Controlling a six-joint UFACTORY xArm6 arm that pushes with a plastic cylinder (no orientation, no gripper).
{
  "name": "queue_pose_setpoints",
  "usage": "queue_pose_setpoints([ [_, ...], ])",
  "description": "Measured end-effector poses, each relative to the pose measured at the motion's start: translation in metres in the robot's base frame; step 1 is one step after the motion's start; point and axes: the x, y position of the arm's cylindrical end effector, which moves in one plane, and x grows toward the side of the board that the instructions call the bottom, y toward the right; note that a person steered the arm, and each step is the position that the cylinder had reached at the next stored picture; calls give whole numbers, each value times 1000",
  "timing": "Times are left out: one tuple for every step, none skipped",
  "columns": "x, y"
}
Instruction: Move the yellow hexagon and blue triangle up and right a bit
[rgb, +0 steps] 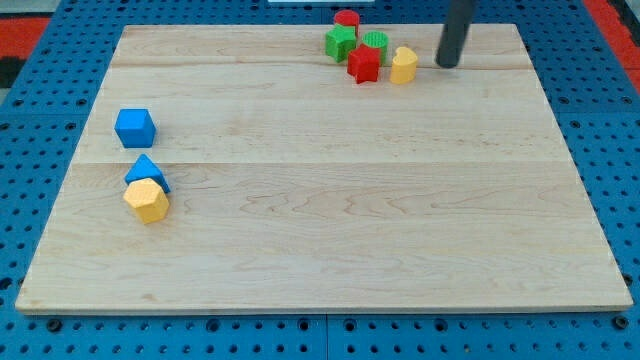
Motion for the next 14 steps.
queue_pose_setpoints([
  [0,-29],
  [0,-30],
  [5,29],
  [53,99],
  [101,103],
  [134,72],
  [191,31],
  [244,-23],
  [283,-92],
  [304,-177],
  [304,-262],
  [297,-314],
  [271,-330],
  [249,-353],
])
